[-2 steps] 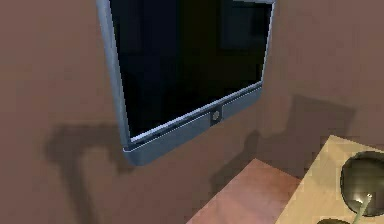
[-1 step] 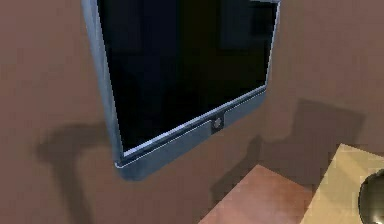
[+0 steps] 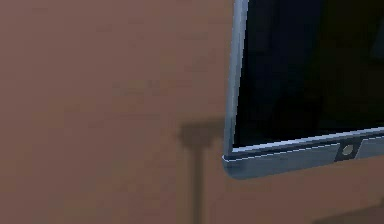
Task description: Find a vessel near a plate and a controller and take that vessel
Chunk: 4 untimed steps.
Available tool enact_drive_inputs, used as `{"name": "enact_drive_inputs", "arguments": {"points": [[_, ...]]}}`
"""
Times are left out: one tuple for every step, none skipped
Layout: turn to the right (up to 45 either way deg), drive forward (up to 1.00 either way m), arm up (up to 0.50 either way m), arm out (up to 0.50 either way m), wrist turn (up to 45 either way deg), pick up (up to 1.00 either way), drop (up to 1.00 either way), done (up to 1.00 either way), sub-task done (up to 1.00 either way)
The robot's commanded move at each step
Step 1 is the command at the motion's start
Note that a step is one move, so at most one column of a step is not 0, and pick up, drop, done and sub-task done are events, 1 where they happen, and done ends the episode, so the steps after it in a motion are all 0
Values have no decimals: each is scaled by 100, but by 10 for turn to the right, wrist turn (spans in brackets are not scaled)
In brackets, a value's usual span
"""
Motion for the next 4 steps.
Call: {"name": "enact_drive_inputs", "arguments": {"points": [[0,0,50,0,0,0,0,0,0],[0,0,38,0,0,0,0,0,0],[0,0,0,48,0,0,0,0,0],[0,0,0,0,450,0,0,0,0]]}}
